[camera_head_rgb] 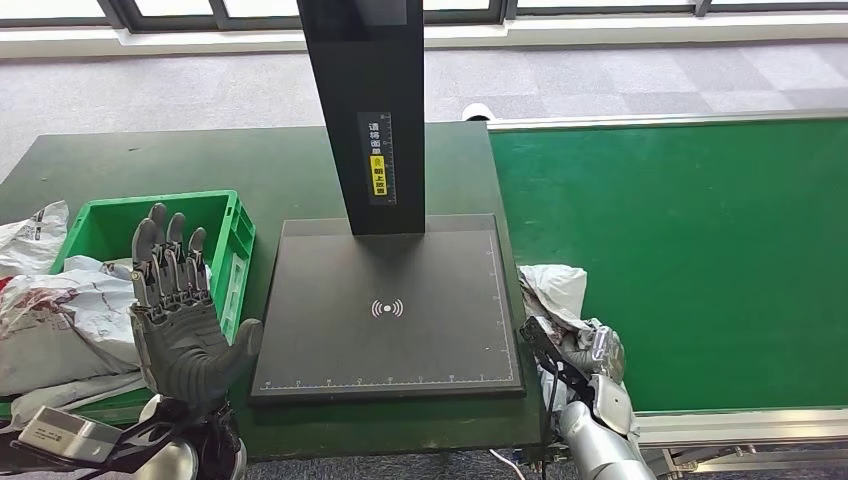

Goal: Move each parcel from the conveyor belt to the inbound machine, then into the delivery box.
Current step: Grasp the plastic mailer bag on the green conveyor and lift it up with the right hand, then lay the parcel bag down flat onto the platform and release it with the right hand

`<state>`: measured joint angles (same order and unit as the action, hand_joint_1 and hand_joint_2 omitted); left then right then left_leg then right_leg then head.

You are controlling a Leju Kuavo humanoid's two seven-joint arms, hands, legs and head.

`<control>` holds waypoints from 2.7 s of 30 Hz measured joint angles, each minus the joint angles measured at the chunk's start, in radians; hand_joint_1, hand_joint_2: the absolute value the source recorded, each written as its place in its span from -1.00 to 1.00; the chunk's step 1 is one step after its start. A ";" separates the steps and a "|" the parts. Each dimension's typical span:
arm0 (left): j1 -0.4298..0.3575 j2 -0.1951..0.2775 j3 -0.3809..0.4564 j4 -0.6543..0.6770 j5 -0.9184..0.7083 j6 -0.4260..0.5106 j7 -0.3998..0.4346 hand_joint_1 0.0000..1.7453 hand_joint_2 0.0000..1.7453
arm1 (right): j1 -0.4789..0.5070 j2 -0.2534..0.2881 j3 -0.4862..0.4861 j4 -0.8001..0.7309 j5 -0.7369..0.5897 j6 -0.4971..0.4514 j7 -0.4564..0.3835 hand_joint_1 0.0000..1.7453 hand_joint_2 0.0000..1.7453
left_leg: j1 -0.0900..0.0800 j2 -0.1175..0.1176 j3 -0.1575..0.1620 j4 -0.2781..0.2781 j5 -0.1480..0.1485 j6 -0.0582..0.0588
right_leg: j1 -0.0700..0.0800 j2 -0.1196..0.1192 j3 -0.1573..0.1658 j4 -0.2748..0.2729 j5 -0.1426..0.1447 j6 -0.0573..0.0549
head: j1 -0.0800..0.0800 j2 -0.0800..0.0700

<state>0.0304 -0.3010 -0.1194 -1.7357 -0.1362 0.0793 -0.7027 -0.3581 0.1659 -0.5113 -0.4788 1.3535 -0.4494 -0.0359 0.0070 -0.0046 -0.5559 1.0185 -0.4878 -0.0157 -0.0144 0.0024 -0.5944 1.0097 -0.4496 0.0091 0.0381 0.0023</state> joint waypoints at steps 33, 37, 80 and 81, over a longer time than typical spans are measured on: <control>-0.004 -0.008 -0.014 0.026 -0.010 0.068 0.000 -1.00 1.00 | 0.281 0.161 0.113 -0.831 -0.583 -0.253 -0.665 1.00 1.00 | 0.000 0.000 -0.003 0.000 0.000 0.000 | -0.001 0.001 -0.002 0.000 0.000 0.000 | 0.000 0.000; -0.007 -0.006 -0.015 0.031 -0.010 0.069 0.000 -1.00 1.00 | 0.293 0.166 0.121 -0.895 -0.587 -0.252 -0.665 1.00 1.00 | -0.001 0.000 -0.002 0.000 0.000 0.000 | -0.001 0.001 -0.002 0.000 0.000 0.000 | 0.000 0.000; -0.090 -0.011 -0.094 0.135 -0.009 0.009 0.001 -1.00 1.00 | -0.014 0.201 0.683 -0.297 -0.460 -0.251 -0.400 0.65 1.00 | 0.000 0.001 -0.003 0.000 0.001 0.000 | -0.001 0.002 -0.003 0.000 0.001 0.000 | 0.000 0.000; -0.091 -0.011 -0.097 0.139 -0.008 0.009 0.001 -1.00 1.00 | -0.022 0.202 0.689 -0.281 -0.463 -0.251 -0.396 0.15 1.00 | 0.000 0.001 -0.003 0.000 0.001 0.000 | -0.001 0.002 -0.003 0.000 0.001 0.000 | 0.000 0.000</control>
<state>-0.0608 -0.3120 -0.2166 -1.5964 -0.1447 0.0886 -0.7016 -0.3797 0.3678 0.1781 -0.7597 0.8909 -0.7003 -0.4317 0.0070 -0.0032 -0.5585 1.0181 -0.4866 -0.0155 -0.0149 0.0039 -0.5971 1.0101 -0.4486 0.0093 0.0381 0.0023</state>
